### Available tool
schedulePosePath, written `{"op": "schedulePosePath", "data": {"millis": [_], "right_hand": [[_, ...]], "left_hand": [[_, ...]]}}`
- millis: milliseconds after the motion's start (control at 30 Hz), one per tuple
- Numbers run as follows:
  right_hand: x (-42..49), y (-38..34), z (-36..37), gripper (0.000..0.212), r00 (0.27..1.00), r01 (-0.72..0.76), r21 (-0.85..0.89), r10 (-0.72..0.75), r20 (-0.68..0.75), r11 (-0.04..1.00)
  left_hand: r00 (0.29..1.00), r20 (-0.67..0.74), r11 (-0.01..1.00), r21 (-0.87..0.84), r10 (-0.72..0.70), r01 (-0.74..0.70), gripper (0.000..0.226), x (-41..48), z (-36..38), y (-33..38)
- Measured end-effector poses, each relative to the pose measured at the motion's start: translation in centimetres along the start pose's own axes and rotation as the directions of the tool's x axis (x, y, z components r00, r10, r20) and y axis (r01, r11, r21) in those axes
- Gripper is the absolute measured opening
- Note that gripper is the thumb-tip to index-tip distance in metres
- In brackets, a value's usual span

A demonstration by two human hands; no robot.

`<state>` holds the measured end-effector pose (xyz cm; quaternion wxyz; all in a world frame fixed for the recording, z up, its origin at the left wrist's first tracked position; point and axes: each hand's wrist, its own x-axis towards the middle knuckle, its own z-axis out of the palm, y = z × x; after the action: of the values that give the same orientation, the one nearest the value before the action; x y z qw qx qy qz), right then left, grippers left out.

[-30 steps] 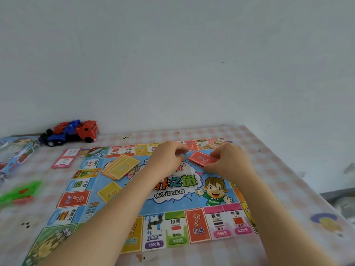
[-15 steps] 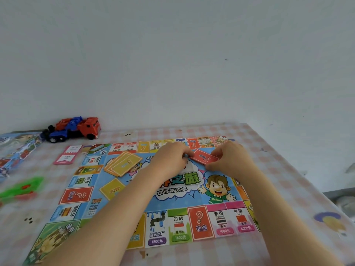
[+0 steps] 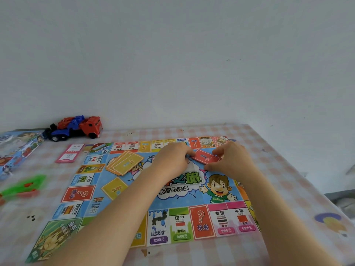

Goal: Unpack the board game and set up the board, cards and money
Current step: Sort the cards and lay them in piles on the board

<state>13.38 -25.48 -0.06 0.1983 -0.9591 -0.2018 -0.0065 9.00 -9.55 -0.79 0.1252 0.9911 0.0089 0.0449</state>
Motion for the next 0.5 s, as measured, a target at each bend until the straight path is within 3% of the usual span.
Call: {"op": "schedulePosePath", "data": {"millis": [333,500], "right_hand": [[0.1,0.1,0.5,0.062,0.998,-0.035,0.067,0.038,-0.047,0.997],[0.3,-0.3,-0.6,0.044,0.975,-0.024,0.194,0.066,-0.214,0.981]], "left_hand": [[0.996,-0.092,0.986,-0.167,-0.017,0.002,0.041,-0.3,0.3,-0.3],[0.982,-0.185,0.96,-0.279,-0.05,-0.004,0.037,-0.9,-1.6,-1.2]]}}
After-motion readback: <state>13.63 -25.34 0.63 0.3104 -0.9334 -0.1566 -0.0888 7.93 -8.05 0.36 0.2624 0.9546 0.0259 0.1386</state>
